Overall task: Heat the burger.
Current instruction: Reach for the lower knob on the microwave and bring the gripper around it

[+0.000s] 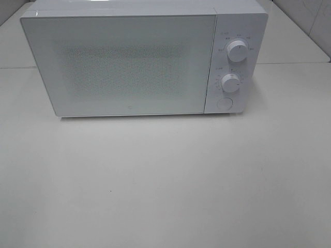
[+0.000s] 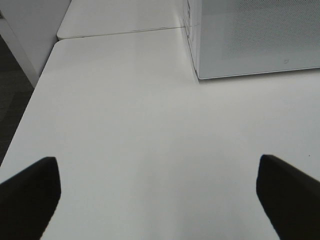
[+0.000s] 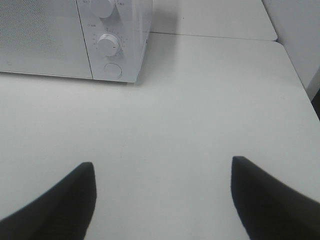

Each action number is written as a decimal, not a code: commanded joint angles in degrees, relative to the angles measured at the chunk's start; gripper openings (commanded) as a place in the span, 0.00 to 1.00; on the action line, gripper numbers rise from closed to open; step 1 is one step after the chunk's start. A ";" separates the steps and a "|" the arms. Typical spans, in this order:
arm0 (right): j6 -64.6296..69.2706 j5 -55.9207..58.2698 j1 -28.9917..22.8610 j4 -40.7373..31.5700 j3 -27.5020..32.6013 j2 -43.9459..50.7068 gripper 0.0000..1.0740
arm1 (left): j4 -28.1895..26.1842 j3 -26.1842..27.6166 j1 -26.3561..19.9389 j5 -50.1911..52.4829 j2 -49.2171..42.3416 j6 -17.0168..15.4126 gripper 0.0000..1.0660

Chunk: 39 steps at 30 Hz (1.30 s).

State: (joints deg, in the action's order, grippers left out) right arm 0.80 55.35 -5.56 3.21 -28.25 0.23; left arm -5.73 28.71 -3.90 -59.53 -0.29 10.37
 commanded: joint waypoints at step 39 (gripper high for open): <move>-0.80 -76.49 0.00 2.23 10.66 -38.33 0.71 | -0.34 -0.17 0.00 0.17 -1.43 0.17 0.95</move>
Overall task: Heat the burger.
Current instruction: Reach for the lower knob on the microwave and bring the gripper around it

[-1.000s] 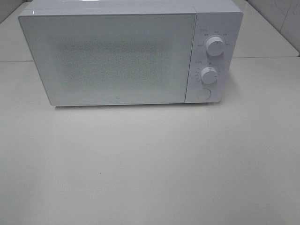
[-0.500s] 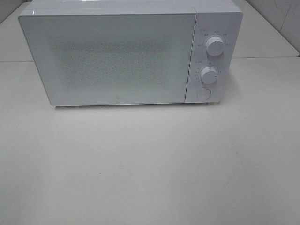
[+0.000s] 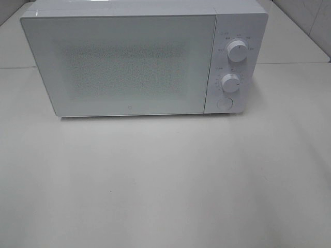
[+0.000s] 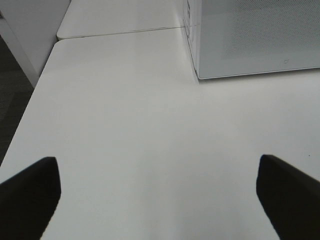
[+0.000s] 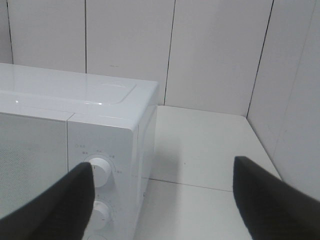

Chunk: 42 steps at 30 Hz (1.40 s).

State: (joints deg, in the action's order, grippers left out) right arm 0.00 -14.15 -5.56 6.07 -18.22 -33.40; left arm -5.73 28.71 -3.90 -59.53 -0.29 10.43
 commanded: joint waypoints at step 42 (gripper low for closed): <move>-7.39 -66.52 -29.05 -34.72 2.12 -63.88 0.72 | -0.34 -0.17 0.00 0.17 -1.43 0.11 0.95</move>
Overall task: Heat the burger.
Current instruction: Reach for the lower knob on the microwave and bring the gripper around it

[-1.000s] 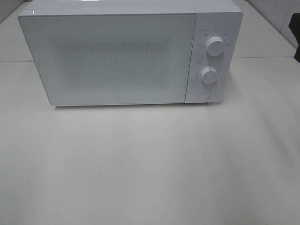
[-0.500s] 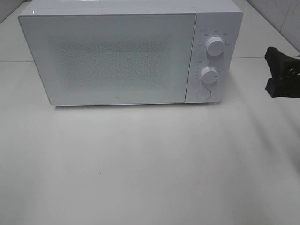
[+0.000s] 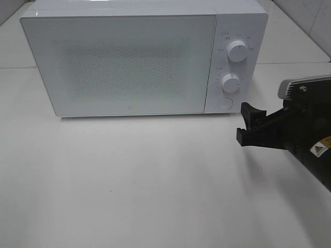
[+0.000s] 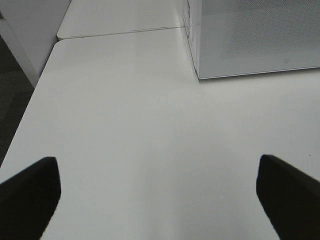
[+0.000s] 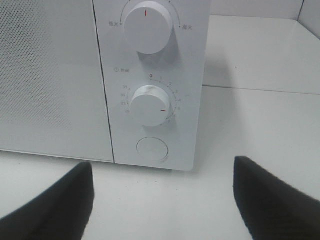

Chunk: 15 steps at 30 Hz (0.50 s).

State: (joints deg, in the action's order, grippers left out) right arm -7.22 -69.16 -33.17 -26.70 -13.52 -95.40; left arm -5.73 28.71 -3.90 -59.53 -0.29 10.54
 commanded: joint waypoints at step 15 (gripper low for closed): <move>0.92 -13.01 -1.55 -8.71 -13.81 -12.38 0.71 | -0.34 -0.17 0.00 0.17 -1.43 0.00 0.95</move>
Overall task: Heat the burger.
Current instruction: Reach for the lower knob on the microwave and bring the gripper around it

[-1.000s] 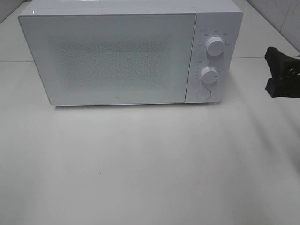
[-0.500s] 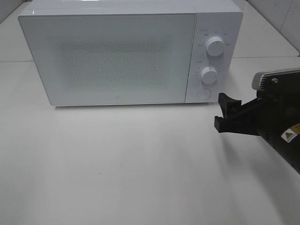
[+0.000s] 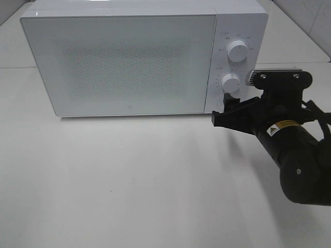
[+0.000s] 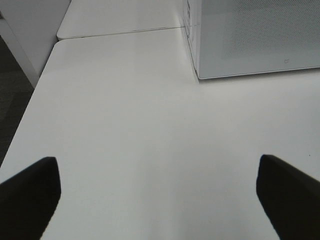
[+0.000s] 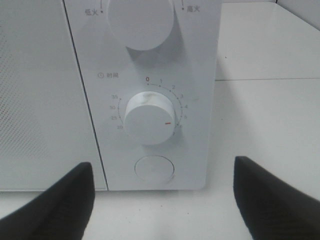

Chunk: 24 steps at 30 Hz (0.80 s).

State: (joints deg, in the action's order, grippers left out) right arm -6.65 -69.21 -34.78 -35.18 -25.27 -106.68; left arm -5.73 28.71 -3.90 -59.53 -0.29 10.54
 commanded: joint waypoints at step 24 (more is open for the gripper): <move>-1.26 -12.95 3.44 3.50 -11.23 -7.33 0.71 | -0.34 -0.17 0.00 0.17 -1.26 -0.06 0.95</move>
State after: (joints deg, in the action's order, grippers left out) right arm -7.22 -69.21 -31.57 -32.49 -36.04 -114.08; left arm -5.73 28.71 -3.90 -59.53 -0.29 10.54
